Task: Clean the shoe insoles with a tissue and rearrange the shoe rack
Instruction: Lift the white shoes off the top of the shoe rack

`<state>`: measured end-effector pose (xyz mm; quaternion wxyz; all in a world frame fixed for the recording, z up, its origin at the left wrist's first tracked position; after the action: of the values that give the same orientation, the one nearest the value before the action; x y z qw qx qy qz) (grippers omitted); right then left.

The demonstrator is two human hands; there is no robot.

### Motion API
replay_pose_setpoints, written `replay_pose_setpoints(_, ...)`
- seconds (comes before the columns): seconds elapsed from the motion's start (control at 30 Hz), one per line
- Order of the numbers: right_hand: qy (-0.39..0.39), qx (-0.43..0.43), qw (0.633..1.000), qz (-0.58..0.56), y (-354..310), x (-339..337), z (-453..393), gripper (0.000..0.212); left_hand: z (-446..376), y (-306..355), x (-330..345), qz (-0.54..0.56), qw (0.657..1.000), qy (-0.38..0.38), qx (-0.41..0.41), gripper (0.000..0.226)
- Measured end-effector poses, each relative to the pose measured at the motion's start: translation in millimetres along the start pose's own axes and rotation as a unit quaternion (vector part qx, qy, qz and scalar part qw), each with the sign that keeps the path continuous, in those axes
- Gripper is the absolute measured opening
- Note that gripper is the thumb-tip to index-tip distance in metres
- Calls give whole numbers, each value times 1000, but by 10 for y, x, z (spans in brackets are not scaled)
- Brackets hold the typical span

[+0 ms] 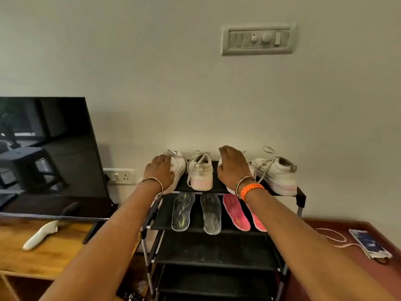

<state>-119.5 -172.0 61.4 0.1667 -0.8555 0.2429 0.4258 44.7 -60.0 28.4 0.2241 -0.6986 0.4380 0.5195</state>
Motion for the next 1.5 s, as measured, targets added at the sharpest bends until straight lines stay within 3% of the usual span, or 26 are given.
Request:
replay_pose_setpoints(0.13,-28,12,999,43,-32,253,117,51,132,-165,118,1,1000,6,-26,64)
replay_pose_setpoints(0.2,-40,27,998,37,-2,339,111,54,116,-154,121,15,1000,3,-19,58)
replay_pose_setpoints(0.3,-57,-18,998,12,-142,466,48,56,58,-128,23,27,999,-3,-39,47)
replay_pose_setpoints(0.4,-102,-66,993,10,-347,610,-95,49,53,-134,1,19,998,-8,-61,44)
replay_pose_setpoints(0.6,-223,-18,974,-31,-341,894,-412,35,-54,-207,11,-13,996,3,-86,37)
replay_pose_setpoints(0.83,-214,-12,977,-12,-334,961,-401,43,-130,-280,80,-27,995,46,-81,31)
replay_pose_setpoints(1.07,-205,21,978,-20,-345,941,-351,48,-147,-224,72,-91,995,29,-33,32)
replay_pose_setpoints(1.27,-180,-7,983,16,-362,901,-368,40,-172,-259,152,-9,999,-31,-21,37)
replay_pose_setpoints(1.33,-142,-29,988,49,-436,748,-328,36,-75,-155,25,-15,1000,-14,-13,32)
replay_pose_setpoints(1.43,-87,-35,996,9,-600,329,-268,29,98,8,-303,16,999,41,-8,27)
replay_pose_setpoints(1.5,-84,-55,995,-8,-722,4,-189,27,265,75,-576,59,998,38,-1,31)
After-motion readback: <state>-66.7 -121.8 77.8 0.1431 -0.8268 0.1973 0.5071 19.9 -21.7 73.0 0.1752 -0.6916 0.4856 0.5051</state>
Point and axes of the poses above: each hand's wrist, its own z-axis away from the middle knuckle, its own x-axis out of the palm, y = z × x, the point moved 8 cm from there along -z, towards the middle knuckle, and after that the axes turned 2 degrees about x, right-handed, at the moved point
